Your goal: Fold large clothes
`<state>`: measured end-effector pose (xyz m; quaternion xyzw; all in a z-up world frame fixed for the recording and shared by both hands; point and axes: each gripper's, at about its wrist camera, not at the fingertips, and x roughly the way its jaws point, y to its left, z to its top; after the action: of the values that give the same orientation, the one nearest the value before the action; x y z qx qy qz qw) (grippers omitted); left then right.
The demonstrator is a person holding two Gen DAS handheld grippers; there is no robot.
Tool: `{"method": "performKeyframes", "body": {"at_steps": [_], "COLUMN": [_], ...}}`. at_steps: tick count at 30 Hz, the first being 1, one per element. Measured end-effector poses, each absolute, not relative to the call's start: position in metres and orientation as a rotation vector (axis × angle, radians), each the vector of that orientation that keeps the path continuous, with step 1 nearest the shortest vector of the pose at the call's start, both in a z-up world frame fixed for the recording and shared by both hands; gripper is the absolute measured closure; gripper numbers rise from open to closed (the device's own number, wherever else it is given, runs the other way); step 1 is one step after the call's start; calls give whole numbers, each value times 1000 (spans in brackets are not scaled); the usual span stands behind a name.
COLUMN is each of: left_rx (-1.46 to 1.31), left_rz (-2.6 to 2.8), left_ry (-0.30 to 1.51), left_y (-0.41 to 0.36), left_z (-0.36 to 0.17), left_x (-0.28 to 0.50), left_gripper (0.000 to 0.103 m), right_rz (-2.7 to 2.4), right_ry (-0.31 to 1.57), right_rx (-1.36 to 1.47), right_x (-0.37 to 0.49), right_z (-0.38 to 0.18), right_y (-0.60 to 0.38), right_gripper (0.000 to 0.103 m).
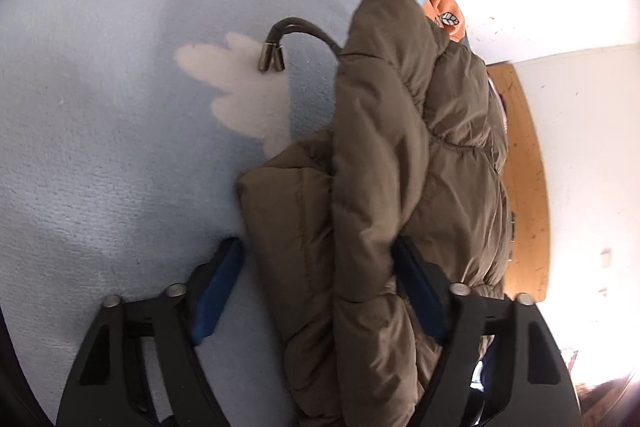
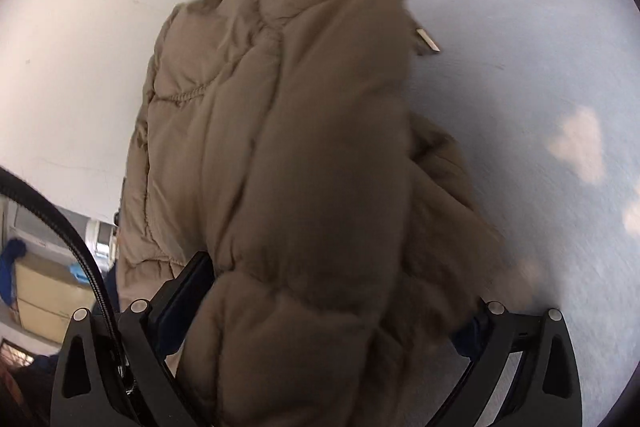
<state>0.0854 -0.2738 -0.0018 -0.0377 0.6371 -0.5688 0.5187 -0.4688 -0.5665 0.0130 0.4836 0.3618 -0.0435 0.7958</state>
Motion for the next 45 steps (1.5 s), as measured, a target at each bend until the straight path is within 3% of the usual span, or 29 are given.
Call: {"method": "performKeyframes", "body": {"at_steps": [1, 2, 3, 5, 8, 15, 31, 38, 45], "left_rx": [-95, -78, -58, -27, 10, -6, -8, -5, 17], "left_rz": [-1373, -1374, -1370, -1357, -1331, -1334, -1437, -1432, -1386], "left_ry": [1523, 1501, 1482, 1441, 1353, 1272, 1185, 1210, 1260], "left_y": [-276, -277, -278, -279, -274, -259, -182, -127, -107], "left_z": [1, 6, 11, 22, 41, 82, 170, 167, 129], "left_x": [83, 79, 76, 71, 59, 38, -47, -89, -114], "left_gripper": [56, 58, 63, 69, 75, 78, 78, 78, 78], "right_rz": [-90, -64, -65, -93, -147, -192, -190, -195, -215], "right_ry": [772, 755, 736, 715, 696, 641, 557, 569, 611], "right_rx": [1025, 1024, 1017, 954, 891, 809, 728, 732, 782], "right_x": [-468, -469, -470, -476, -484, -493, -572, -609, -626], "right_z": [15, 17, 21, 34, 51, 91, 187, 193, 159], "right_y": [-565, -561, -558, -547, -531, -508, -452, -406, -385], "right_gripper": [14, 32, 43, 53, 59, 64, 66, 66, 66]}}
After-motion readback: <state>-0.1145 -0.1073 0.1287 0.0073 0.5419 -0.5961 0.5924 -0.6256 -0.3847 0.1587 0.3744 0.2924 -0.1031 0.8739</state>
